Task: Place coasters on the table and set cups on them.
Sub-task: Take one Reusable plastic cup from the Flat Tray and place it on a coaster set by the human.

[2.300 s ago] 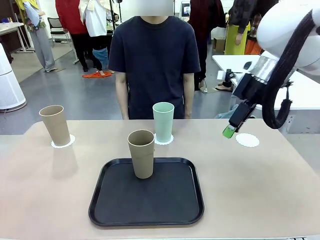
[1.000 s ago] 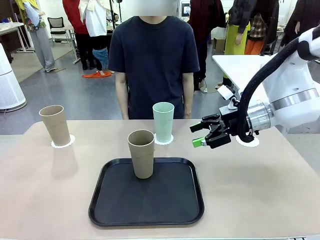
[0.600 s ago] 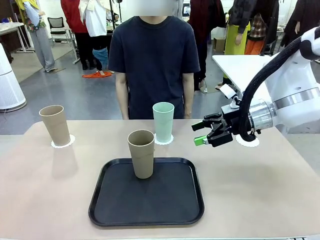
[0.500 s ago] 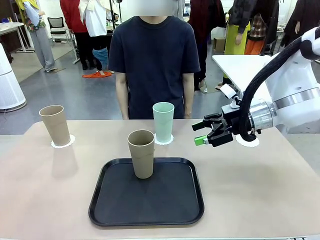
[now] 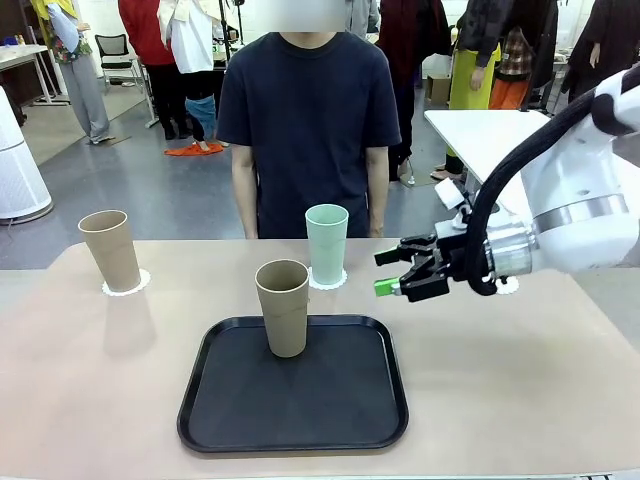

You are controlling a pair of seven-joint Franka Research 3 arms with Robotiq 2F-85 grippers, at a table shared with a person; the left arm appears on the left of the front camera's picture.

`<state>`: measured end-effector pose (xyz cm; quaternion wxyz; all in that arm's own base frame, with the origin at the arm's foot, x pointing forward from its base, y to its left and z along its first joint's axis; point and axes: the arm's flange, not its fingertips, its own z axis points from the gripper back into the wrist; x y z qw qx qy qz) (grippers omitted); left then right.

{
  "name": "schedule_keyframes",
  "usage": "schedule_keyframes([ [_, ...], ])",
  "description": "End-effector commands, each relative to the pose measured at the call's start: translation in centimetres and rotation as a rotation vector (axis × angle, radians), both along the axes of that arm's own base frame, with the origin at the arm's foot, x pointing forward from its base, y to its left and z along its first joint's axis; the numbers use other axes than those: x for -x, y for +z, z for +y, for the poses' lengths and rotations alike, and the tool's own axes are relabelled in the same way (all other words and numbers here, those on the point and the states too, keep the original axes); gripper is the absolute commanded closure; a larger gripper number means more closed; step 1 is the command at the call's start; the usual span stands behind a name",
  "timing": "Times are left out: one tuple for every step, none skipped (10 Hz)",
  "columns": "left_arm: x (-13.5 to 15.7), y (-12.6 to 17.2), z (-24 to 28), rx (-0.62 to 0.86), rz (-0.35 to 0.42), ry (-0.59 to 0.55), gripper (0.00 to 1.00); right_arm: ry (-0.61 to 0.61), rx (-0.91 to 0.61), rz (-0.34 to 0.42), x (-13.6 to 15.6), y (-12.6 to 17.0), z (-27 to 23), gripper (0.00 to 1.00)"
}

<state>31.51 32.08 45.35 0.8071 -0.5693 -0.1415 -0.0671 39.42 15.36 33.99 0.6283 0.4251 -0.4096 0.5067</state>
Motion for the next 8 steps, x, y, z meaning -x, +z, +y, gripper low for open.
schedule_keyframes([
  [0.2, 0.2, 0.1, 0.006, -0.003, -0.001, 0.00, -0.028, -0.010, -0.024, 0.2, -3.5, 2.5, 0.00],
  [0.2, 0.2, 0.1, 0.006, -0.003, -0.001, 0.00, -0.035, 0.000, -0.054, -0.2, -4.4, 3.3, 0.00],
  [0.2, 0.2, 0.1, 0.006, -0.003, -0.001, 0.00, -0.016, -0.002, -0.036, -0.1, -5.6, 4.0, 0.00],
  [0.2, 0.2, 0.1, 0.006, -0.003, -0.001, 0.00, 0.001, -0.009, -0.020, -0.3, -6.6, 4.7, 0.00],
  [0.2, 0.2, 0.1, 0.006, -0.003, -0.001, 0.00, 0.010, -0.038, -0.027, -0.7, -6.9, 5.5, 0.00],
  [0.2, 0.2, 0.1, 0.006, -0.003, -0.001, 0.00, 0.019, -0.040, -0.023, -1.0, -7.4, 6.4, 0.00],
  [0.2, 0.2, 0.1, 0.006, -0.003, -0.001, 0.00, 0.038, -0.060, -0.042, -1.1, -7.4, 7.0, 0.00],
  [0.2, 0.2, 0.1, 0.006, -0.003, -0.001, 0.00, 0.026, -0.054, -0.035, -1.1, -7.1, 7.1, 0.00],
])
